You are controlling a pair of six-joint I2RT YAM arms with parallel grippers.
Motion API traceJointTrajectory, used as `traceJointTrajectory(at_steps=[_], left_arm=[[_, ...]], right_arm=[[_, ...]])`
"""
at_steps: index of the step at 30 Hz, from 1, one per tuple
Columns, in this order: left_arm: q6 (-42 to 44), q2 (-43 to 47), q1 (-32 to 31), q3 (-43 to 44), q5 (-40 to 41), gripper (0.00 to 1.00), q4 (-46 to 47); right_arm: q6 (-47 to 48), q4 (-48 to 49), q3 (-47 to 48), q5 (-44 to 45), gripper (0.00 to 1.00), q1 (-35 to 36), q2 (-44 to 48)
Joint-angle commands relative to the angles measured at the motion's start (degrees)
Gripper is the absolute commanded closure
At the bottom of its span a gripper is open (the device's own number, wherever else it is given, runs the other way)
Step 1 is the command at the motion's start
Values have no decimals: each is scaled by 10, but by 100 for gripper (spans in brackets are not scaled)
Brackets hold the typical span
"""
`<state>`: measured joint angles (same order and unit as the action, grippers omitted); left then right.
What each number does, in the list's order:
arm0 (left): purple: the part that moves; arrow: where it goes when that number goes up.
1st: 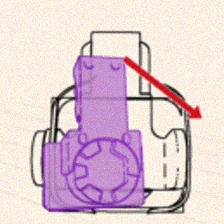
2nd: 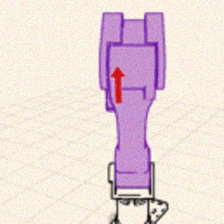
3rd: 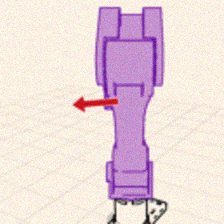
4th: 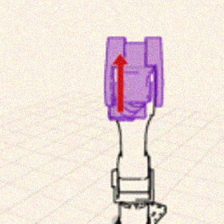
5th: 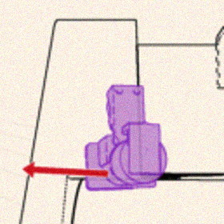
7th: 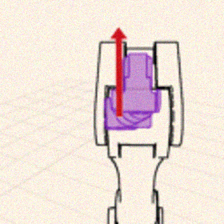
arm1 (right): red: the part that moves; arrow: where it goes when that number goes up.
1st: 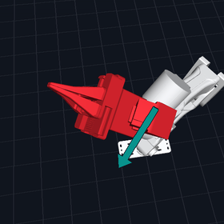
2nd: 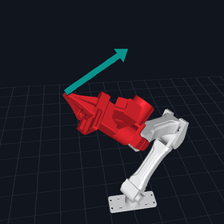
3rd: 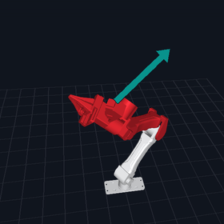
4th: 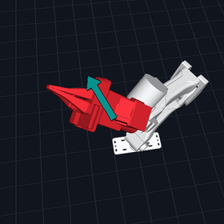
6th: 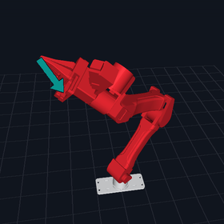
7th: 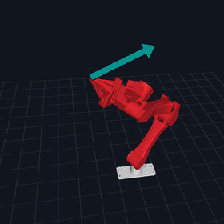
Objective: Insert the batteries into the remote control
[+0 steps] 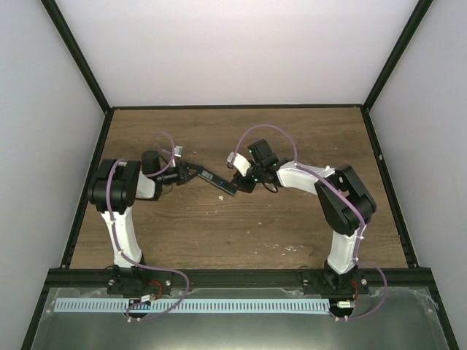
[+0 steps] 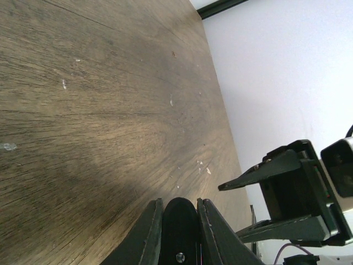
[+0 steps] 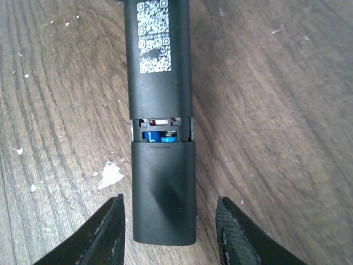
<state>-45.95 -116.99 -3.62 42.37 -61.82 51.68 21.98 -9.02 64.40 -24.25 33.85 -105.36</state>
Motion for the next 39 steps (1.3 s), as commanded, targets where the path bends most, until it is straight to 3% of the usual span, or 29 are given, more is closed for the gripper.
traceJointTrajectory(at_steps=[1,20,39], left_arm=[[18,-10,3,0,3,100,17],[17,-22,3,1,4,100,23],[15,-20,3,-2,6,100,26]], right_arm=[[-4,-9,25,-25,64,0,-26],[-4,-3,50,-42,75,0,-82],[-34,-23,84,-72,77,-21,-123]])
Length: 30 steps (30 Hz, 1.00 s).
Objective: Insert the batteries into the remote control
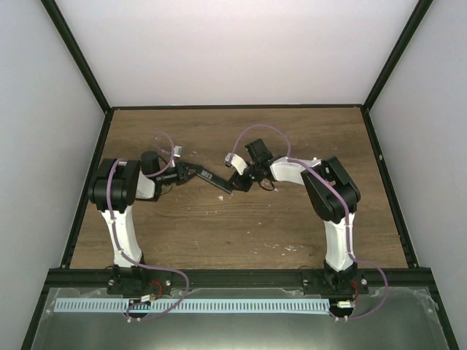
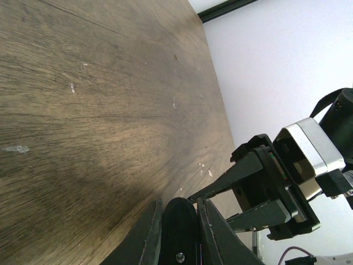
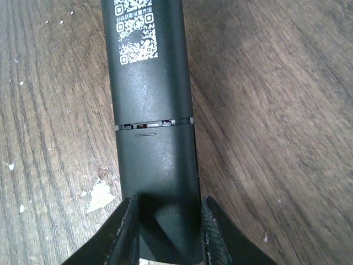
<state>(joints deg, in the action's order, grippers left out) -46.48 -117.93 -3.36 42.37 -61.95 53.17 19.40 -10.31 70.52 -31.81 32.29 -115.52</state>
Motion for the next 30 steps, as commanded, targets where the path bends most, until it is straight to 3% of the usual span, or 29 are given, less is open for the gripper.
traceJointTrajectory(at_steps=[1,30], left_arm=[[20,-10,0,-2,8,100,12],[17,-10,-5,-3,1,100,16]], right_arm=[[-9,-11,24,6,77,-6,-23],[-49,-15,73,1,77,-32,-52]])
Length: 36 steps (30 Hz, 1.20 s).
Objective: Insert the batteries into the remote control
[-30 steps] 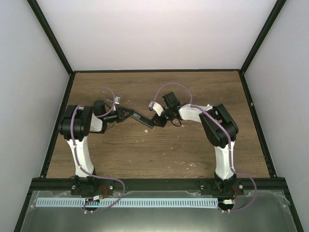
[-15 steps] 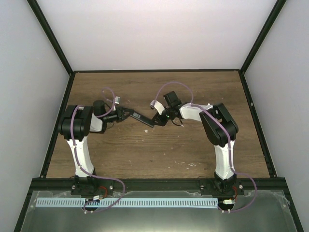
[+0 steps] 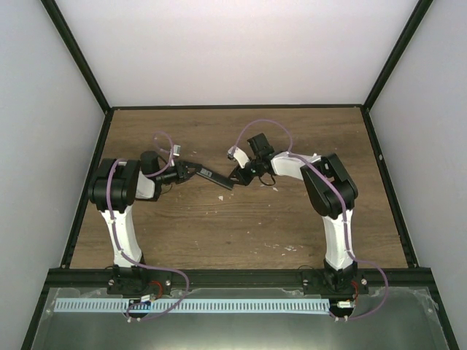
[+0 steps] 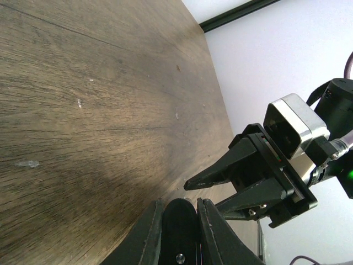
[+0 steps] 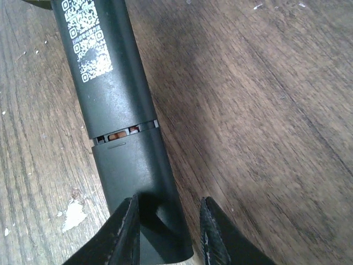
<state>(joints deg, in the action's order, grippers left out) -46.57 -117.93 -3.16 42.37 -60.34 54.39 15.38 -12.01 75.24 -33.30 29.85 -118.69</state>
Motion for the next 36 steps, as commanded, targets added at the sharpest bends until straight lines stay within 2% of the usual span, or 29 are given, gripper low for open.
traceJointTrajectory(at_steps=[1,14,36], left_arm=[[18,-10,-7,-3,-16,100,4],[18,-12,-9,-2,-17,100,4],[21,-17,-12,0,-24,100,5]], right_arm=[[-11,2,26,14,78,-8,-21],[-18,-3,35,1,77,-7,-33],[-41,-41,77,32,80,7,-65]])
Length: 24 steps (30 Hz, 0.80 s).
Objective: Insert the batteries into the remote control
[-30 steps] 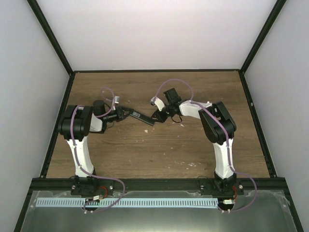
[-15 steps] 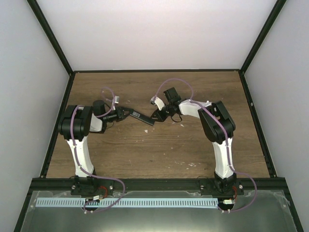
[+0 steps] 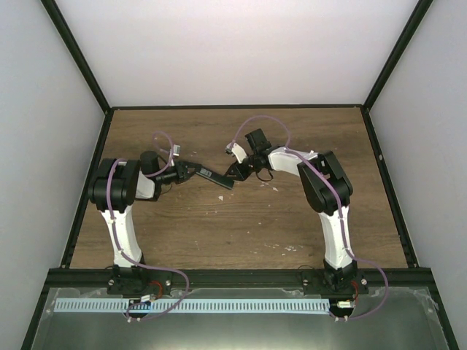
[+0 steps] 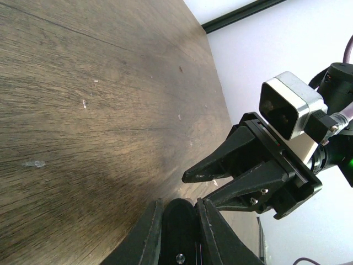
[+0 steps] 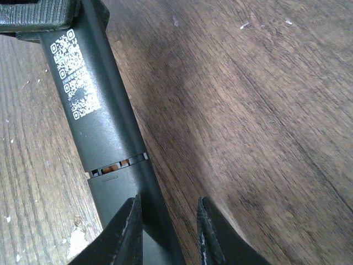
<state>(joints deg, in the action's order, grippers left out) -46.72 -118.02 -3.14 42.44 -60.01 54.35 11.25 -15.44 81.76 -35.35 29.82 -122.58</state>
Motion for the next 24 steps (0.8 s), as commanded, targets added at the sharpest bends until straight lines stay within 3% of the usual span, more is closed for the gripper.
traceJointTrajectory(at_steps=[1,12,24], left_arm=[[22,-15,-13,-1,-27,100,6],[19,-16,-13,-4,-26,100,9],[6,-22,-11,-3,-22,100,28]], right_arm=[[2,-6,10,54,80,9,-25],[-8,9,-5,58,81,14,15],[-123,-49,19,67,78,-9,83]])
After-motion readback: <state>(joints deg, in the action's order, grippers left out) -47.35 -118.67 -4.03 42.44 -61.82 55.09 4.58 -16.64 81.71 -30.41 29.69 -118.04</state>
